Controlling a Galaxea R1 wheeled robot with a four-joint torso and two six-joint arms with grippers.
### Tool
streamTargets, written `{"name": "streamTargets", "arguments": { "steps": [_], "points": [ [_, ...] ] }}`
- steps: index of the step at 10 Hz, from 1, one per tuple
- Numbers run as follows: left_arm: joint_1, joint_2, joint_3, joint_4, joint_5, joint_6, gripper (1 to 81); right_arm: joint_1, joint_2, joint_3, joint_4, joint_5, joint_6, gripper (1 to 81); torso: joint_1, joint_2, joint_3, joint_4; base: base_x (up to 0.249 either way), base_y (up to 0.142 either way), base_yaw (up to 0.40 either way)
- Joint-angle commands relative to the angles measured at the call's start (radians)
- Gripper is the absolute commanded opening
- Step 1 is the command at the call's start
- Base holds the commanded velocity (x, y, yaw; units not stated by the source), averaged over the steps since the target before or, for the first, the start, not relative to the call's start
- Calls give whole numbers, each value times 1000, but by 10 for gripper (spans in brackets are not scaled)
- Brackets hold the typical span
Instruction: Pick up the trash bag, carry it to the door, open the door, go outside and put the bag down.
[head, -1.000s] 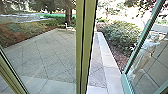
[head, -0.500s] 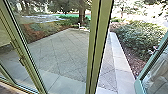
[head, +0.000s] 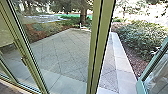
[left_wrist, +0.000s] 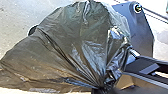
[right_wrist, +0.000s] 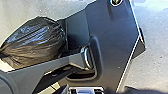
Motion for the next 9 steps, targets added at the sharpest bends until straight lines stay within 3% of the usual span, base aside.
{"name": "streamTargets", "arguments": {
  "steps": [1, 2, 3, 4, 5, 7, 8, 9],
  "points": [
    [-35, -3, -1, 9, 56, 3, 10, 19, 112, -157, 8, -59, -5, 811, 0, 0, 0, 96, 0, 0, 0],
    [-37, -4, -1, 9, 56, 3, 10, 17, 132, -175, 10, -58, -5, 811, 0, 0, 0, 16, 0, 0, 0],
    [-35, -4, -2, 9, 56, 3, 10, 17, 152, -189, 10, -58, -5, 811, 0, 0, 0, 42, 0, 0, 0],
    [-35, -3, -2, 10, 56, 3, 10, 17, 164, -201, 8, -58, -5, 811, 0, 0, 49, 64, 0, 0, 0],
    [-35, -1, -2, 10, 56, 2, 10, 14, 181, -220, 8, -58, -5, 811, 0, 0, 100, 78, 0, 0, 0],
    [-35, 0, -2, 10, 57, 2, 10, 4, 216, -259, 7, -44, -5, 811, 0, 0, 115, 83, 0, 0, 0],
    [-35, 5, -2, 10, 57, 2, 10, -6, 232, -273, 5, -25, -6, 811, 0, 0, 71, 83, 0, 0, 0],
    [-37, 11, -2, 12, 57, 2, 10, -12, 250, -296, 5, -13, -6, 811, -1, -1, 94, 83, 0, 0, 0]
  ]
}}
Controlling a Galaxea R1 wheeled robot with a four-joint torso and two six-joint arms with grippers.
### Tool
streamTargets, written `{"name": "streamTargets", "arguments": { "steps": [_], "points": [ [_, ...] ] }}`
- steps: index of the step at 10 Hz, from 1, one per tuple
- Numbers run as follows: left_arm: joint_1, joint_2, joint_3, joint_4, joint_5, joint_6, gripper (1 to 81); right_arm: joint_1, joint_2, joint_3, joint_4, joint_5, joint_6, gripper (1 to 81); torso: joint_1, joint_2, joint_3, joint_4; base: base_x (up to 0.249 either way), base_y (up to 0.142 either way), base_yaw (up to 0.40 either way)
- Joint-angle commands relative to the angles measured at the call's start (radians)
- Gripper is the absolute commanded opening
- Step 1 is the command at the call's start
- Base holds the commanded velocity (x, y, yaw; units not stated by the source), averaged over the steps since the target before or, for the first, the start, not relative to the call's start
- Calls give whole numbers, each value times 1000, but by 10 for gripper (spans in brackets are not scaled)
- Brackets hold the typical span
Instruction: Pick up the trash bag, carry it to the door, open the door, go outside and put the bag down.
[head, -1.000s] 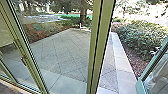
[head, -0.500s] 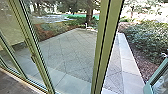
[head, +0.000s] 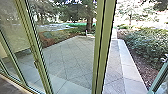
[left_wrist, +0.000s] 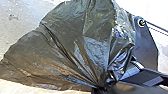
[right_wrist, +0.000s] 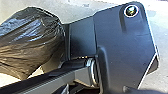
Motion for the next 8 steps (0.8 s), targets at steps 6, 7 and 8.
{"name": "streamTargets", "arguments": {
  "steps": [6, 7, 8],
  "points": [
    [-50, 37, -5, 10, 54, 22, 10, 15, 158, -184, -62, -56, -6, 811, 0, 0, 4, 0, 0, 0, 0],
    [-50, 46, -10, 10, 54, 22, 10, 15, 165, -187, -64, -56, -6, 811, 0, 0, 4, 0, 0, 0, 0],
    [-52, 55, -18, 7, 52, 22, 10, 15, 175, -198, -79, -55, -6, 811, 0, 0, 4, 0, 0, 0, 0]
  ]
}}
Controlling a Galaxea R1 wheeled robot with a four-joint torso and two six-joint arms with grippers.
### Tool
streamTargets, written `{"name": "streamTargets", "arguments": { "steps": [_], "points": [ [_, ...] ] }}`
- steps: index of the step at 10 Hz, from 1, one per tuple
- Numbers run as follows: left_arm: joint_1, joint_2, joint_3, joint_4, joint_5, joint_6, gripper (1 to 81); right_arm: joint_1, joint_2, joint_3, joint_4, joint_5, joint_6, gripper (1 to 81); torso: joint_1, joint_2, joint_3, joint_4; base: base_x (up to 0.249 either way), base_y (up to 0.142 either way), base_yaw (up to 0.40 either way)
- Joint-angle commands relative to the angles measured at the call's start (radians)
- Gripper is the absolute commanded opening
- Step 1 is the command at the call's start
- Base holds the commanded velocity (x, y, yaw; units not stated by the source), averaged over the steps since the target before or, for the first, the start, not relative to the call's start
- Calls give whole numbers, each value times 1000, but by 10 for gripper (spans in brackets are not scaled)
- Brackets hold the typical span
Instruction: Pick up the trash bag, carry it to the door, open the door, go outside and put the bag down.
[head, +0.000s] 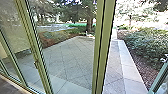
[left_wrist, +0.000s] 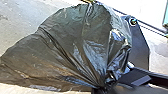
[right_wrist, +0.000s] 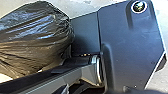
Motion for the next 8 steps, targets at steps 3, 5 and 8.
{"name": "streamTargets", "arguments": {
  "steps": [3, 5, 8],
  "points": [
    [-54, 14, -18, 6, 49, 7, 10, 23, 17, -34, -37, -24, -5, 811, 0, 0, 0, 0, 0, 0, 0],
    [-57, 14, -18, 6, 50, 7, 10, 20, 25, -34, -37, -21, -6, 811, 0, 0, 0, 0, 0, 0, 0],
    [-60, 14, -18, 11, 55, 7, 10, 18, 32, -35, -40, -21, -6, 811, 0, 0, 0, 0, 0, 0, 0]
  ]
}}
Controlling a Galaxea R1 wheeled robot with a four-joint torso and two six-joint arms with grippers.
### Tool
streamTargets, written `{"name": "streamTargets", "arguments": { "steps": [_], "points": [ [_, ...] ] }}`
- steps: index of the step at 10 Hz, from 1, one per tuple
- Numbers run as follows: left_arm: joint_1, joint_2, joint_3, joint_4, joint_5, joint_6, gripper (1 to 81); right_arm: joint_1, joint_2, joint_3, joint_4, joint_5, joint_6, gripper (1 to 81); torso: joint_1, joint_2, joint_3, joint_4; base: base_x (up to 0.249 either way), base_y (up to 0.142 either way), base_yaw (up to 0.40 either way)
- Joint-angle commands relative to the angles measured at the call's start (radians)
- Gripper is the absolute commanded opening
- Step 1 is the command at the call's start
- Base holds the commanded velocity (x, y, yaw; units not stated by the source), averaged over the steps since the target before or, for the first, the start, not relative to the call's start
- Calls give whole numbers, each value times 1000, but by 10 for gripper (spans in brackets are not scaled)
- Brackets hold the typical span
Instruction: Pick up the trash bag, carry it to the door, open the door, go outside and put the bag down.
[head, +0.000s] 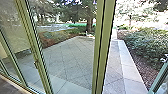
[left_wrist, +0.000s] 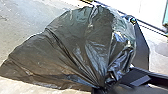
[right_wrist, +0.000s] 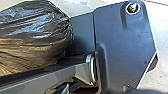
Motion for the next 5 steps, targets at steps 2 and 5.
{"name": "streamTargets", "arguments": {
  "steps": [2, 5],
  "points": [
    [-61, 0, 3, 20, 55, 1, 10, 42, 15, 4, -12, -71, -7, 811, 0, 0, 0, 0, 0, 0, -122],
    [-61, 0, 3, 20, 57, 1, 10, 40, 13, 4, -12, -71, -7, 811, 0, 0, 0, 0, 0, 0, -203]
  ]
}}
